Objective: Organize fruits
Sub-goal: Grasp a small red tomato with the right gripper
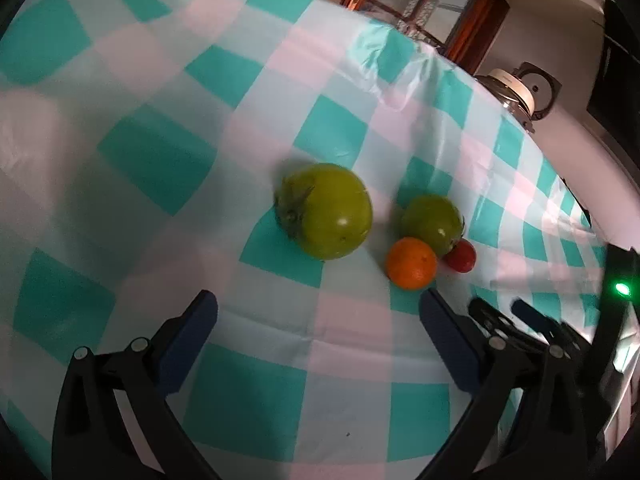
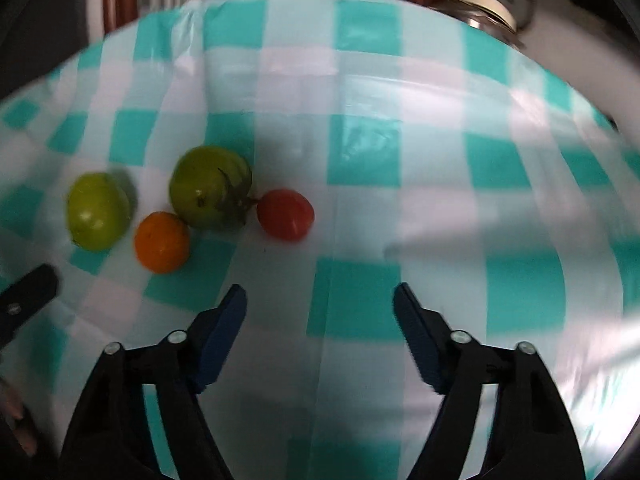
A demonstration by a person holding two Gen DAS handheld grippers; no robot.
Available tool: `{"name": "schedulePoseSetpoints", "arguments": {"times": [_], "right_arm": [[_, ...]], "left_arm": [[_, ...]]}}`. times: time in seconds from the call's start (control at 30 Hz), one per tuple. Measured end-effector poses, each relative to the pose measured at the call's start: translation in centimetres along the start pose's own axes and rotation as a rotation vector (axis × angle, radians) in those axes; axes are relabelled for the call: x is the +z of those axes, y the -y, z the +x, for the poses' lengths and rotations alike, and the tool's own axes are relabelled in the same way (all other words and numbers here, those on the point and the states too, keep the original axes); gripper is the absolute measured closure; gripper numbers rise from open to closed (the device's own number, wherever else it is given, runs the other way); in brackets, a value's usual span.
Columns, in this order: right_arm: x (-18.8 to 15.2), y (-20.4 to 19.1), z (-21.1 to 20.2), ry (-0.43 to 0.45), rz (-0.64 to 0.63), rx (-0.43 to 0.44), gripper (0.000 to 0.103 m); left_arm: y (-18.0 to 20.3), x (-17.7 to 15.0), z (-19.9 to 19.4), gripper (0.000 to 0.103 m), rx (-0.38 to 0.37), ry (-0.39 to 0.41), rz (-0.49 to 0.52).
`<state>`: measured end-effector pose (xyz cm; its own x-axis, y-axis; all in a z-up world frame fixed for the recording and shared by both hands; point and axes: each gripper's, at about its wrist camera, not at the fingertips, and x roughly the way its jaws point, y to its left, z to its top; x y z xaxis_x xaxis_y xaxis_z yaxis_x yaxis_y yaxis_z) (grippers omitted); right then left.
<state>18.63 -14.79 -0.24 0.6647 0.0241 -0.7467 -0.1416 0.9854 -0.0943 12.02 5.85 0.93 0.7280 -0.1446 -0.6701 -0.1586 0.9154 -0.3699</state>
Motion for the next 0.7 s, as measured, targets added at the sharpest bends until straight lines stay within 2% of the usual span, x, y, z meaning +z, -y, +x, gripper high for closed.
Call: {"name": "schedulePoseSetpoints", "arguments": {"times": [0.13,0.3,0.47,0.53,0.57,0.7], "right_arm": [[1.7,-0.4,2.4,-0.038,-0.059,0.015,0.041],[3.4,-0.7,3.7,-0.036,-0.116,0.027,0.041],[4.8,-0.6,5.0,-0.037,-0.131,0.096,0.048],[4.9,-0.3,5.1,-0.033,-0.126,0.119,0.055],[4.7,-0.3,5.0,-0.027,-0.126,0.136,0.064],[3.5,0.7,3.8,-0.029,-0.079,0.149,0.066]], "left_arm": [[-0.5,0.0,0.5,0.002,-0.002,-0.018,-0.035],[-0.3,-0.3,0.4,0.002,0.002,-0.018,-0.031],[-0.3,-0.4,0.6,0.002,0.003,-0.021,-0.031],[-0.3,-0.4,0.6,0.002,0.003,-0.022,-0.036],[-0.4,-0.3,0.7,0.002,0.002,-0.024,-0.038],[-0.5,-0.3,0.8,0.002,-0.005,-0.032,-0.044]]}}
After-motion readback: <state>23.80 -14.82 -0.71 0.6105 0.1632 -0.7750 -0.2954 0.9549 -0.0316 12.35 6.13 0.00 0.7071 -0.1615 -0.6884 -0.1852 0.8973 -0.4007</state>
